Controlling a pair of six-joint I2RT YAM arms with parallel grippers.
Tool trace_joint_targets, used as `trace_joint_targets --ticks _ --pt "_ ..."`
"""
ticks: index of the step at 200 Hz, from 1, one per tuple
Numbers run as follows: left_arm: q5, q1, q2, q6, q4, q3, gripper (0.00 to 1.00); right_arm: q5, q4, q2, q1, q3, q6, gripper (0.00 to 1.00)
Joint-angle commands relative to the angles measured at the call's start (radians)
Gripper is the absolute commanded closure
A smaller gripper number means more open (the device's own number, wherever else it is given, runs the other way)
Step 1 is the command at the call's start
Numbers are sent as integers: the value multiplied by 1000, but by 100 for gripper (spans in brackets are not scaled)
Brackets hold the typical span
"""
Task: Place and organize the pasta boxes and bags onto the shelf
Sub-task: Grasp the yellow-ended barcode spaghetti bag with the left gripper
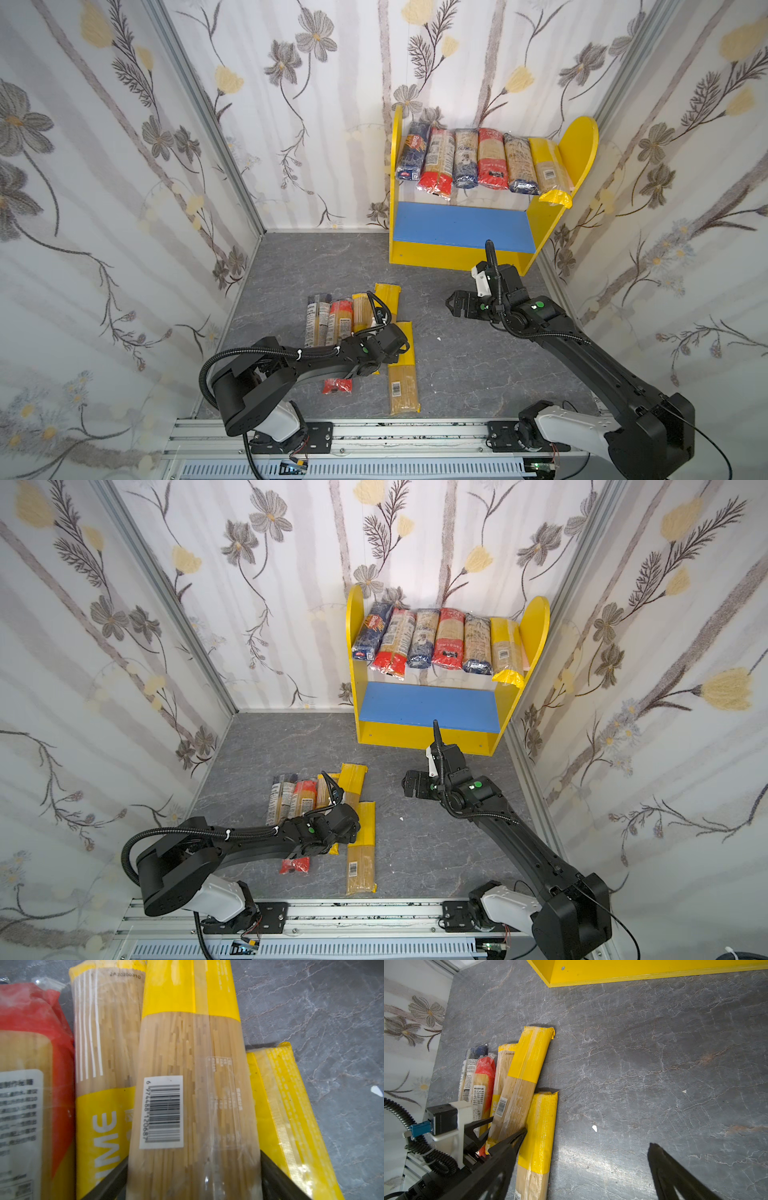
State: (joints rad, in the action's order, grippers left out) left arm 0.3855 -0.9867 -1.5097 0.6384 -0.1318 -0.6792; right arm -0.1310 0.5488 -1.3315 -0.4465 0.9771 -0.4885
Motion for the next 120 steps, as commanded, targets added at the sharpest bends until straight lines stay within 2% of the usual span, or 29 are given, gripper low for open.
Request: trace_joint_targets --ticks 1,11,25,37,76,120 --pt "-121 -1 10 -2 -28 -12 27 15 7 5 10 6 3 0" --pt "-121 1 10 -14 -30 -21 36 21 8 5 14 10 3 0" --pt "-128 2 2 -32 -34 -32 58 21 7 -2 23 18 6 0" --pt "-134 6 -6 -47 -39 -45 71 20 7 -12 29 28 12 0" --pt "-135 27 -22 -91 -61 -102 100 15 7 -41 41 58 20 0" --pt "-163 88 8 -140 -70 -140 100 10 -3 -60 69 81 23 0"
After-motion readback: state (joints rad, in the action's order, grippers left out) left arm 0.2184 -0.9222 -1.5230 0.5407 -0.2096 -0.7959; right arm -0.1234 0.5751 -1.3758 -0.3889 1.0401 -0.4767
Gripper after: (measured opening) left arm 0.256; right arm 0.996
